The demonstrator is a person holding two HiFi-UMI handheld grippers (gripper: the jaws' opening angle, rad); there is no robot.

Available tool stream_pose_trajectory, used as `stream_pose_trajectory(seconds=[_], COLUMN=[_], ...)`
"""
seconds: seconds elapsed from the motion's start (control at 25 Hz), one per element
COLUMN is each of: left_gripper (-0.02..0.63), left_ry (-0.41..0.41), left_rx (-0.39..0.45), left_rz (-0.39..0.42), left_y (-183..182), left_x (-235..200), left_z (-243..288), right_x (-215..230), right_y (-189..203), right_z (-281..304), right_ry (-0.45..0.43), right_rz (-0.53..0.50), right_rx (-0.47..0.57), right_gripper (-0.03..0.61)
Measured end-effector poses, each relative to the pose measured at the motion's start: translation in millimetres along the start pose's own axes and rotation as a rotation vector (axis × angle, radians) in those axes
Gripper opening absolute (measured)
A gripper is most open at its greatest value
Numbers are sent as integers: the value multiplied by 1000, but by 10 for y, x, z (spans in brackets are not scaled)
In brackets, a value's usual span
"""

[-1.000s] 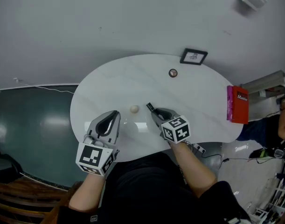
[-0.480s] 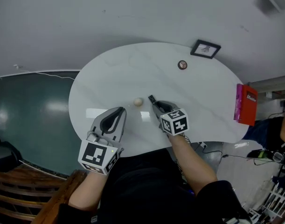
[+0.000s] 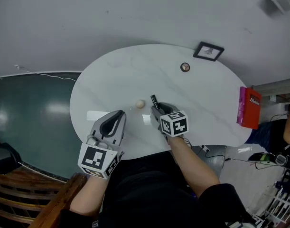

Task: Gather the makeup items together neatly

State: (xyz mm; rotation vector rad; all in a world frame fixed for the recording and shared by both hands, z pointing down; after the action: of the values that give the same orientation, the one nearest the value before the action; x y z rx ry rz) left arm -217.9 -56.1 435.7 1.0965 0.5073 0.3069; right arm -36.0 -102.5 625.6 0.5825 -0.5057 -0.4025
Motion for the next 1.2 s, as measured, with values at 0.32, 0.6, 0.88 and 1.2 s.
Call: stream_pose_trajectory(seconds=[0.32, 0.6, 0.88, 1.2], left_gripper=[28, 28, 28, 28], left_ry=[2, 15, 34, 66], left_rx=[-8, -2, 39, 100], left_rz=[-12, -4, 17, 53], left_y=[41, 45, -106, -318], left_x=[23, 47, 75, 157], left_z=[-33, -55, -173, -360], right_x=[21, -2, -2, -134], right_y=[61, 83, -81, -527], right_z=[-1, -36, -429, -1146], right_ry=[21, 11, 21, 36], right_rz=[11, 26, 72, 56], right_rx=[-2, 19, 117, 321], right_gripper=[120, 117, 126, 126])
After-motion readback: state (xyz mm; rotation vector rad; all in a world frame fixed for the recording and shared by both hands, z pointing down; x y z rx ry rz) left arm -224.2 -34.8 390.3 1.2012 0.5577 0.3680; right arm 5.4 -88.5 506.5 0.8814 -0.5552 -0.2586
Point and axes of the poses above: the fingertips, and each gripper's own axes: z forward along the fingers, x to its right, y out of its underside, the point moved 5 cm from there along -z, backward along the fingers, and after that the axes turned 1 degree about -z, right-handed, at the moved point
